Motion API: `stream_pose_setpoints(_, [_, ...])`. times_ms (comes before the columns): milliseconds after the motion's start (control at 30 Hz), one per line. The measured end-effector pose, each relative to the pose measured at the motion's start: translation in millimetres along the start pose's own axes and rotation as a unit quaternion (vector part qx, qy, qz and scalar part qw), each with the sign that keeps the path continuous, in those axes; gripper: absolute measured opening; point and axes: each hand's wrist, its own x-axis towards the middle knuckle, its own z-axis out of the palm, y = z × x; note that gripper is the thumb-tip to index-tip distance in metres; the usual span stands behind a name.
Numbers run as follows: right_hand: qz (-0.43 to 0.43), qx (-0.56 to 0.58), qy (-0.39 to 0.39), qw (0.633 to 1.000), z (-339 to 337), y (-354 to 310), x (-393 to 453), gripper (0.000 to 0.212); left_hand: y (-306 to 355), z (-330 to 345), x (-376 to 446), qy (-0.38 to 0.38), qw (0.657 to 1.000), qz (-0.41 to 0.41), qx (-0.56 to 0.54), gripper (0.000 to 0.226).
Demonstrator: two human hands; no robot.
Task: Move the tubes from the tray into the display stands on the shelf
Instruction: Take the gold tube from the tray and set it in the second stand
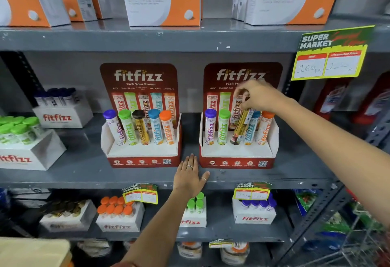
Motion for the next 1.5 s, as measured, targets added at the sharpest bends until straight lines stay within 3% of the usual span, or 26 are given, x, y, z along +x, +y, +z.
stream_pose_setpoints(400, [-0.022,0.108,-0.015,0.994,11,13,12,0.045,0,1,0,0.006,1.000,-0.002,-0.003,0.074])
stream_pose_setpoints(667, [-0.062,0.113,-0.017,0.991,27,21,15,0.049,0,3,1,0.008,1.000,-0.008,-0.002,0.075])
stream_pose_setpoints(1000, [-0.077,0.095,-0.079,0.989,38,35,19,0.065,-2,7,4,0.023,1.000,-0.006,-0.012,0.075])
stream_pose_setpoints(1300, [-0.086,0.055,-0.044,0.994,50,32,15,0.059,-1,7,3,0.021,1.000,-0.013,-0.012,0.075])
stream_pose_setpoints(1500, [-0.146,-0.080,0.091,0.982,66,4,-10,0.054,-1,-8,0,-0.017,0.999,0.006,-0.034,0.074])
